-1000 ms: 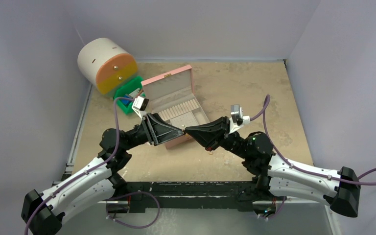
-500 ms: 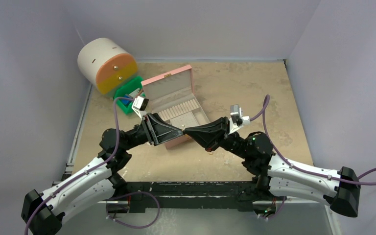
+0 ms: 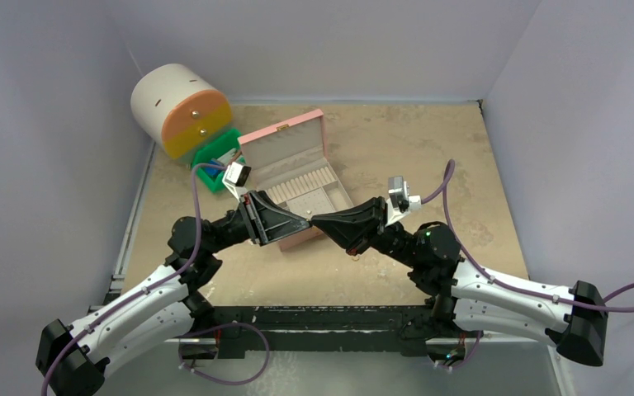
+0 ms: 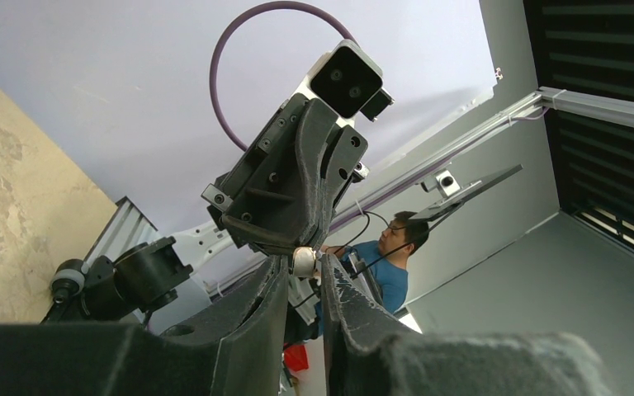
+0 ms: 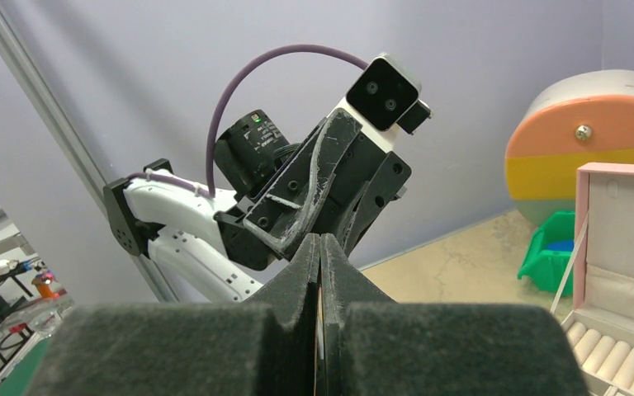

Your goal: Organize the mixed jewelry

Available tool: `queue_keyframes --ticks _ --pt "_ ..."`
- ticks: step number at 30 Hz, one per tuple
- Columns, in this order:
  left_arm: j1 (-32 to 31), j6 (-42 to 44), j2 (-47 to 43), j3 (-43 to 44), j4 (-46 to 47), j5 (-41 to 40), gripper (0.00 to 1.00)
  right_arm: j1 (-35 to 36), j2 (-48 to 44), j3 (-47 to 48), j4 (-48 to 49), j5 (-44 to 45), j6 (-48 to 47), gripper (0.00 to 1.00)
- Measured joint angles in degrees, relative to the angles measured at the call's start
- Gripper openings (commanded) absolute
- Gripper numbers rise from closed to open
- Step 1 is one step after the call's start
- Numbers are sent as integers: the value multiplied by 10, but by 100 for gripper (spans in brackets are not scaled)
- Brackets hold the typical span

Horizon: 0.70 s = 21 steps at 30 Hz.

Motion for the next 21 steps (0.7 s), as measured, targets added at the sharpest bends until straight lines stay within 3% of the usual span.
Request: queue_keyframes --ticks 5,10,14,21 --pt "0 0 0 0 0 0 14 0 0 0 0 0 1 0" --pt "0 0 0 0 0 0 1 0 0 0 0 0 1 0" --pt "0 0 0 0 0 1 0 0 0 -1 0 0 1 0" --pt "0 3 0 1 -4 2 0 0 -2 -2 -1 2 4 33"
